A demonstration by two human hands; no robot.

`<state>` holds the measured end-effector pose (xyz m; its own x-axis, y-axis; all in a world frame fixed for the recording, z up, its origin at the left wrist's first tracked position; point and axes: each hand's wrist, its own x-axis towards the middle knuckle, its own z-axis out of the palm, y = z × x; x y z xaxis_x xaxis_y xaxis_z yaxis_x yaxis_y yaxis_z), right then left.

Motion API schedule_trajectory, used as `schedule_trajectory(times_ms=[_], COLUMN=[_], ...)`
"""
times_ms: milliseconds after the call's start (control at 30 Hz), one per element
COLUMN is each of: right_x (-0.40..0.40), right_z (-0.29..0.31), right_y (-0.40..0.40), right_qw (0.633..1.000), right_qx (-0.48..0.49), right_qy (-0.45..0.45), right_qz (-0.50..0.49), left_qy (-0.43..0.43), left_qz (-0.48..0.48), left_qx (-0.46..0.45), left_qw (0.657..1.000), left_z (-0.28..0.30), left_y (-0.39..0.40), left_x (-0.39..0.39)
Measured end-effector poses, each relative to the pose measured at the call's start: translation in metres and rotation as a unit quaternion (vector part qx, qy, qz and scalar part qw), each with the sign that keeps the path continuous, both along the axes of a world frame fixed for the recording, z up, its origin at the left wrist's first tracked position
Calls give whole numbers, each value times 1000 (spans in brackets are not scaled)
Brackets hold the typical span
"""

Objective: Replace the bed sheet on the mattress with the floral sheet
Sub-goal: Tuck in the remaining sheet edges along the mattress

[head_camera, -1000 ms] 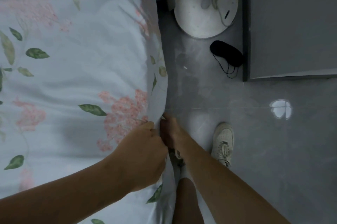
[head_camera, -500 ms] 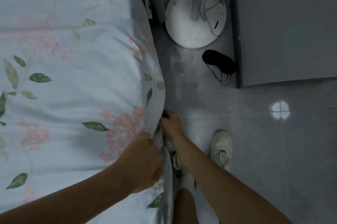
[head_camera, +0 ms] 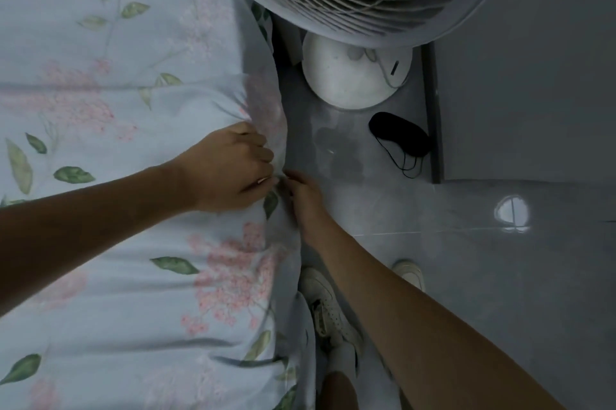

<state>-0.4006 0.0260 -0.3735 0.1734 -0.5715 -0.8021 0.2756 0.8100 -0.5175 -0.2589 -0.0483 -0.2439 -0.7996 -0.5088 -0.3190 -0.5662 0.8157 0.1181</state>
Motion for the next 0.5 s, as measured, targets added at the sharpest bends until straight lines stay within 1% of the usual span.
schedule_trajectory(times_ms=[100, 167, 233, 300, 367, 433, 500], right_x=[8, 17, 22, 18, 15, 13, 16], right_z=[-1, -14, -12, 1, -1, -1, -4], right_y=[-4, -2, -3, -8, -13, -19, -26], right_qw=[1000, 999, 998, 1000, 997, 993, 988], right_qx=[17, 14, 8, 25, 53, 89, 105], right_qy=[21, 35, 39, -5, -47, -79, -107], right_qz=[10, 23, 39, 11, -6, 6, 22], left_qy=[3, -9, -26, -24, -8, -12, -13], left_qz=[-17, -24, -21, -16, -9, -5, -12], left_qx=[-8, -15, -26, -32, -33, -31, -34], left_qw=[1000, 1000, 999, 999, 999, 999, 999], left_z=[-1, -1, 1, 8, 16, 23, 24], left_y=[-4, -1, 2, 3, 2, 2, 3], left_x=[-1, -2, -4, -4, -2, -1, 0])
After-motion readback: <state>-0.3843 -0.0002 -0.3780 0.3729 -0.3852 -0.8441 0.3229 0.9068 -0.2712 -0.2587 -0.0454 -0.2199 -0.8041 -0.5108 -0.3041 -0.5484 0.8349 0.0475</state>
